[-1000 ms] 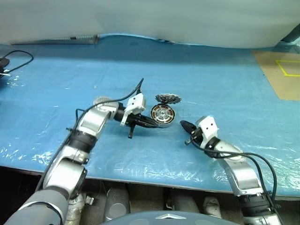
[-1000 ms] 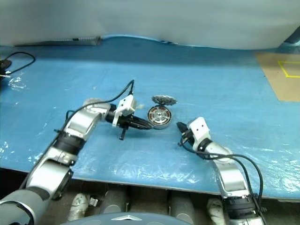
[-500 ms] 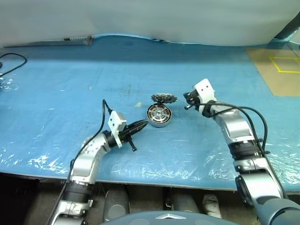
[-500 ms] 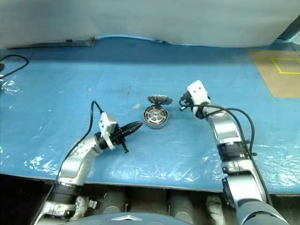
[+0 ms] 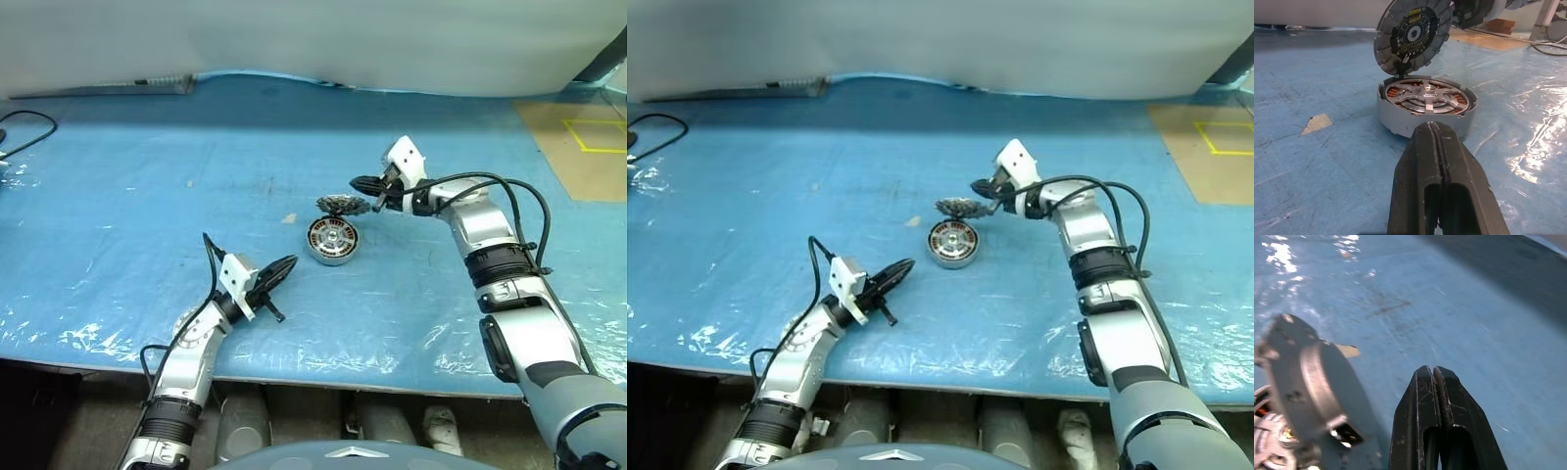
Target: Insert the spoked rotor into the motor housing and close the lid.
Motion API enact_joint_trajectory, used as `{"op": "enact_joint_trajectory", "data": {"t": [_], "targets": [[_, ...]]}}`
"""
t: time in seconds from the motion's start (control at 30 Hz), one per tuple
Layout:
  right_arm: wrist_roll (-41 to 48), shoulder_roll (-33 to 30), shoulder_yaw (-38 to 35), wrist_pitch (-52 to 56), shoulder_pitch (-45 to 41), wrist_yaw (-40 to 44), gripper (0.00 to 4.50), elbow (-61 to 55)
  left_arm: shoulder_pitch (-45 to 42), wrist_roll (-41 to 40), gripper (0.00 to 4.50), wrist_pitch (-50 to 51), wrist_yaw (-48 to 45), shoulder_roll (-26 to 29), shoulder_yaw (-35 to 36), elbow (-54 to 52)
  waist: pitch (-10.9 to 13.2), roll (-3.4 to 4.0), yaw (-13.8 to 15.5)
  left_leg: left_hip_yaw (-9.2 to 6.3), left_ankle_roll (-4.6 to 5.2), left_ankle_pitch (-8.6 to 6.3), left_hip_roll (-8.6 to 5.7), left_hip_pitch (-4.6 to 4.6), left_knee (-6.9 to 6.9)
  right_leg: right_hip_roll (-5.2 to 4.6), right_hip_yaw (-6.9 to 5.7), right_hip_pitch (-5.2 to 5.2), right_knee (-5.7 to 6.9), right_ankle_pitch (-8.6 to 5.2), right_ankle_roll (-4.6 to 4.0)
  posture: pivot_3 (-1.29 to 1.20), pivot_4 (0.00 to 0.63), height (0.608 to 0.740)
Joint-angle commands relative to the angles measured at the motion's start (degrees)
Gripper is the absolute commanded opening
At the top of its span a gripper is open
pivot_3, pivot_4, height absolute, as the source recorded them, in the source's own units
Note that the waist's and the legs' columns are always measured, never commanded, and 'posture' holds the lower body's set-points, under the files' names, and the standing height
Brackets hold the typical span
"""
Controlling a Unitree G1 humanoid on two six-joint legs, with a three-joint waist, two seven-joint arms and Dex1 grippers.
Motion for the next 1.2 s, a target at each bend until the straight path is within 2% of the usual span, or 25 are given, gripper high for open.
{"op": "enact_joint_trajectory", "data": {"t": [0.03, 0.27, 0.53, 0.73, 0.93, 1.03, 1.2], "targets": [[2.8, 0.5, -0.4, 2.3, 0.2, 2.8, 0.0, -6.4, 0.4, 0.3, 0.02, -2.9, 0.2, 0.4, -0.4, 1.5, 0.0, 0.0, 0.0, 0.01, 0.01, 0.0, 0.02, 0.01, 0.01, 0.0, 0.0, 0.0, 0.02, 0.0, 0.0, 0.0, 0.15, 0.74], [4.7, 2.9, 1.1, 9.6, 11.3, 0.2, 0.0, -20.3, 0.2, -0.9, 0.02, -0.2, -1.3, 1.3, -2.0, 0.4, 0.0, -0.02, 0.2, 0.01, 0.0, 0.0, 0.04, 0.03, 0.07, 0.0, -0.01, 0.03, 0.07, 0.0, -0.01, 0.0, 0.15, 0.74], [5.7, 9.4, 0.6, 15.5, 22.8, -10.7, 0.0, -30.8, 0.0, -2.1, 0.02, 2.9, -1.5, 2.0, -2.8, -2.5, 0.0, -0.01, 0.0, 0.02, -0.34, -0.02, 0.04, 0.12, 0.04, 0.01, 0.04, 0.03, 0.08, 0.0, -0.02, 0.0, 0.15, 0.74], [6.7, 11.3, 0.7, 17.9, 25.7, -14.9, 0.0, -35.9, -0.9, -3.3, 0.02, 7.3, -1.1, 3.3, -3.0, -6.9, 0.0, -0.01, 0.0, 0.02, -0.44, 0.0, 0.01, 0.13, 0.03, -0.01, 0.07, 0.05, 0.06, 0.0, -0.01, 0.0, 0.15, 0.74], [8.2, 8.6, -1.6, 17.3, 23.9, -14.3, 0.0, -39.7, -1.6, -3.9, 0.02, 11.6, 0.9, 4.2, -2.4, -9.9, 0.0, -0.01, 0.0, 0.01, -0.45, 0.0, -0.01, 0.13, -0.01, 0.0, 0.07, 0.05, 0.03, 0.0, 0.0, 0.0, 0.15, 0.74], [7.8, 7.1, -1.8, 16.9, 23.5, -14.6, 0.6, -38.3, -1.8, -4.4, 0.0, 13.4, 1.4, 4.5, -2.3, -11.1, 0.0, -0.02, 0.0, 0.01, -0.45, 0.0, -0.02, 0.13, 0.0, 0.0, 0.07, 0.05, 0.03, 0.01, 0.0, 0.0, 0.15, 0.74], [6.4, 6.6, -0.8, 15.4, 24.6, -15.9, 2.3, -36.7, -1.6, -4.8, 0.0, 15.0, 1.6, 5.3, -2.4, -12.3, 0.0, -0.01, 0.0, 0.02, -0.45, 0.01, -0.02, 0.12, -0.01, 0.01, 0.07, 0.04, 0.03, 0.01, 0.0, 0.0, 0.15, 0.74]]}}
